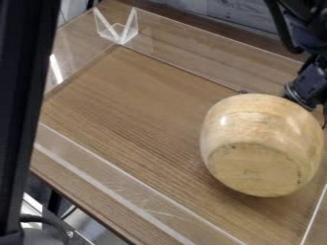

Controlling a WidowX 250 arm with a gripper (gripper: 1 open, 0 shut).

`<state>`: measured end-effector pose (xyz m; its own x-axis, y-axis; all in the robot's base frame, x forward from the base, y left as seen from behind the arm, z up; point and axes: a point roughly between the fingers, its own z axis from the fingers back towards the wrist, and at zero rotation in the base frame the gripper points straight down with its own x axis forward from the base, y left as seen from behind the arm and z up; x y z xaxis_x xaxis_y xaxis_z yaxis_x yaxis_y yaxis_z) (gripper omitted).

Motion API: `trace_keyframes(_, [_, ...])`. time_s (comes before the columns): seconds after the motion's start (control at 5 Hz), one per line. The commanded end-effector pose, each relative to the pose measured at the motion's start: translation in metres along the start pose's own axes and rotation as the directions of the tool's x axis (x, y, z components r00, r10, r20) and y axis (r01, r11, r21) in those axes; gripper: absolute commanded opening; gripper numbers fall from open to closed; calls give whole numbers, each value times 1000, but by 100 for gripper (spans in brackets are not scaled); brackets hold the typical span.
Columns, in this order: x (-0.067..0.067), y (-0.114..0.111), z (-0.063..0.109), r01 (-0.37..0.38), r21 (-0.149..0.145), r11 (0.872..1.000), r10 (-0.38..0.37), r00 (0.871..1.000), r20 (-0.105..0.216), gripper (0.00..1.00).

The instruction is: Remove the green block from inside the brown bowl and put it on the table

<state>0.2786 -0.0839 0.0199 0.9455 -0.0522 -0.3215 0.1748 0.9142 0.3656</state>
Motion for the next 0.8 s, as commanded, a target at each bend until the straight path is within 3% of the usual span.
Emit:
trace_keyframes(0.0, [-4, 0, 6, -13, 54, 998, 13, 1000, -2, 0])
trace_keyframes(0.4, [-4, -2, 7, -29, 92, 995, 25, 999, 42, 0])
trace_keyframes(0.6, [3, 5, 8, -79, 116, 990, 76, 997, 30, 0])
